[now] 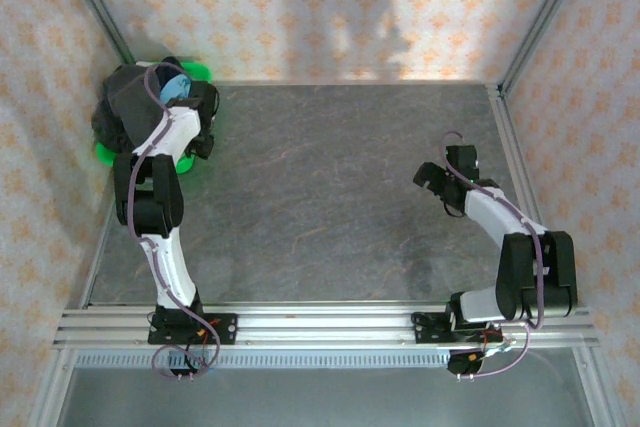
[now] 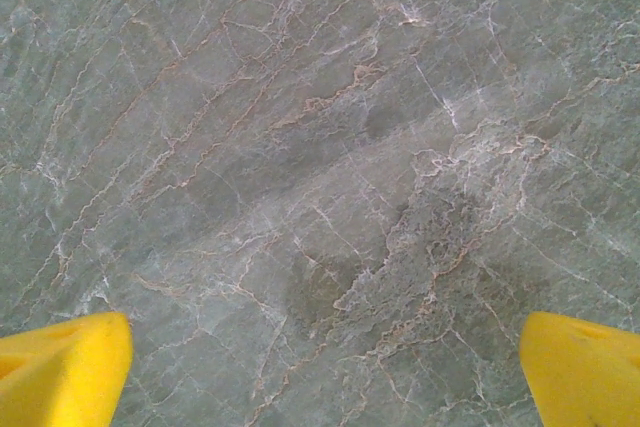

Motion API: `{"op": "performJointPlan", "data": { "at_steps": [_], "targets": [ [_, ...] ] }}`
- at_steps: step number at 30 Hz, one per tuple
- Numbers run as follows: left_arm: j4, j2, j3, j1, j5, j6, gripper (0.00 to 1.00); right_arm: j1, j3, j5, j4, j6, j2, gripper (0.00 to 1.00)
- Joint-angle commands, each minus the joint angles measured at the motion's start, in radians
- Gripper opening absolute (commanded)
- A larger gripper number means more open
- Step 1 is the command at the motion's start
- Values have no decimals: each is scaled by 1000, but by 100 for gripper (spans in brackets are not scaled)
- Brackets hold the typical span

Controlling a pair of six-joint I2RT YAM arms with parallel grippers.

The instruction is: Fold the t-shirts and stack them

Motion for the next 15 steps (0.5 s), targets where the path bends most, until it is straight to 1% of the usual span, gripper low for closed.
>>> {"op": "performJointPlan", "data": {
  "at_steps": [1,2,3,4,5,7,9,12,14,15],
  "targets": [
    [-67,-84,66,-36,86,-107,60,1,28,3,-11,-19,-36,99],
    [-48,-123,66,-35,159,-122,61,4,26,1,-8,-20,-42,99],
    [-23,-160,60,-31,206,-146,63,7,21,-3,-3,-19,-46,99],
    [1,-188,53,-27,226,-177,67,7,18,-9,0,-18,-51,99],
    [30,-223,41,-15,245,-210,75,9,12,-18,4,-17,-54,99],
    [71,-267,33,17,216,-280,87,10,2,-36,15,-9,-59,99],
    [59,-261,69,66,145,-356,100,12,-9,-68,29,-12,-63,99],
    [-26,-184,185,137,81,-431,100,14,-30,-98,49,-21,-71,99],
    [-95,-110,282,190,95,-490,100,15,-44,-100,66,-24,-74,100],
    [-131,-55,343,219,122,-517,100,15,-45,-99,65,-27,-73,100]
  ]
}}
